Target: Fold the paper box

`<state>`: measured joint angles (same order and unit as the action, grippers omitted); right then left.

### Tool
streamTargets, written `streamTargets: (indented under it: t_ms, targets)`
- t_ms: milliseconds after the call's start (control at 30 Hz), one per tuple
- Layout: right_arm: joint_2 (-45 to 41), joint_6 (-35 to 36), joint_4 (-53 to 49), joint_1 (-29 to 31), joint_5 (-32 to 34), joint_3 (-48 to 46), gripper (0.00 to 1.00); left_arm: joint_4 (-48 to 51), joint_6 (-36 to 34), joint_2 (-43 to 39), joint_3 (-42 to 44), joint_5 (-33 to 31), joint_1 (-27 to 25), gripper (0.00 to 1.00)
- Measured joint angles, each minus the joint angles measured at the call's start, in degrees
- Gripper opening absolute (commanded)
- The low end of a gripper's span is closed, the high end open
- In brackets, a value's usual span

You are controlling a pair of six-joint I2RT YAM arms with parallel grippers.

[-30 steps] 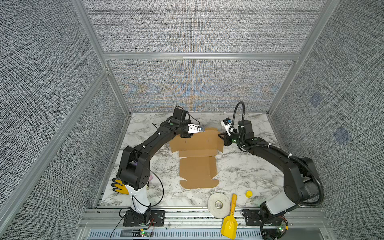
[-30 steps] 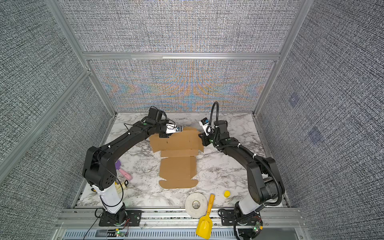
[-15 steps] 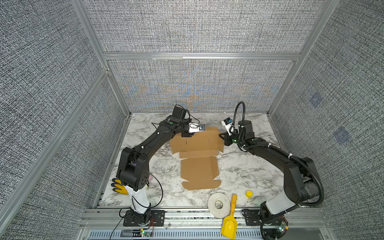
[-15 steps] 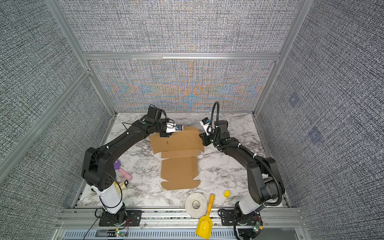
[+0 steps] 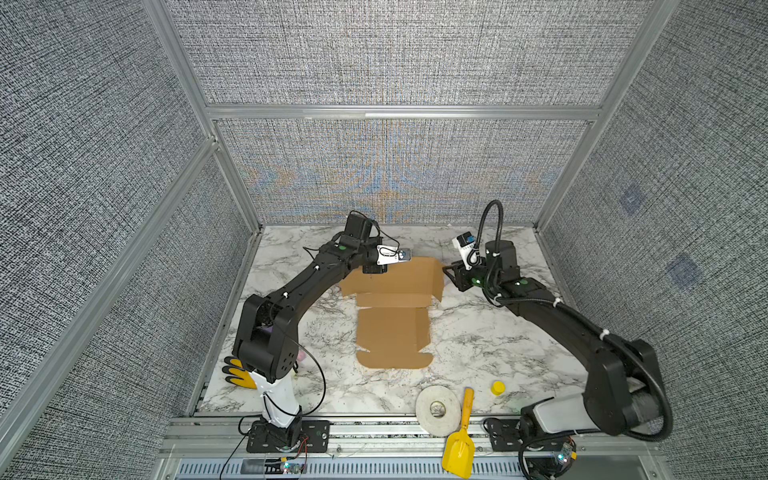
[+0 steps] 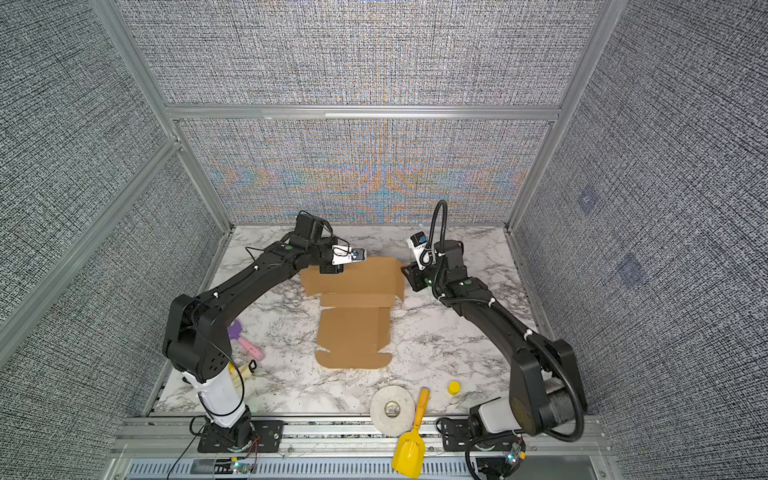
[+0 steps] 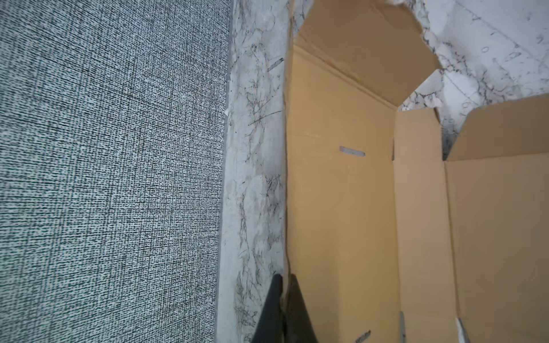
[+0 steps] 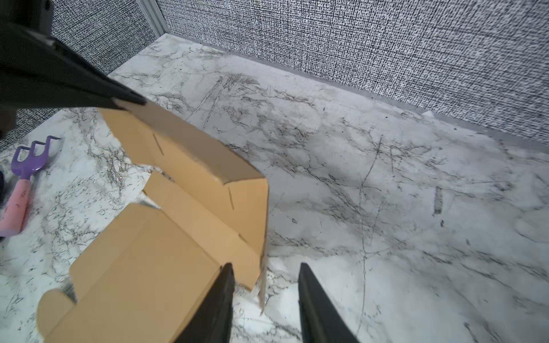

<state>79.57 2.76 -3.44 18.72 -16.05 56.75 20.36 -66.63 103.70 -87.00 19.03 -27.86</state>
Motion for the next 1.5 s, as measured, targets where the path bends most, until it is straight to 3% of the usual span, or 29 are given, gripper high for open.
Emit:
streamTargets:
  t_ms: [200,400,567,867,1133,1500]
  targets:
    - [-8.4,-6.3,-1.6,6.0,3.4,-4.3,0.38,2.2,0.7,0.0,-1.9,0.7,0.0,0.00]
    - [-1.6,-14.4,1.9,11.5,4.5,-7.3,0.45,2.3,1.1,0.1,-0.8,1.1,0.0,0.00]
    - [8.2,-20.6,6.2,10.6,9.7,-5.2,0.50,0.3,1.1,0.3,1.7,1.2,-0.1,0.00]
    - [19.1,-35.3,15.7,6.6,8.8,-4.6,0.51,-4.1,1.3,1.9,4.3,0.6,-0.2,0.00]
    - [20.6,-46.2,15.9,6.6,6.5,-4.6,0.52,-4.0,3.3,1.7,4.7,1.2,-0.1,0.00]
    - [17.3,-53.6,15.2,7.9,6.4,-11.8,0.52,-2.1,5.7,1.5,4.1,1.7,-0.1,0.00]
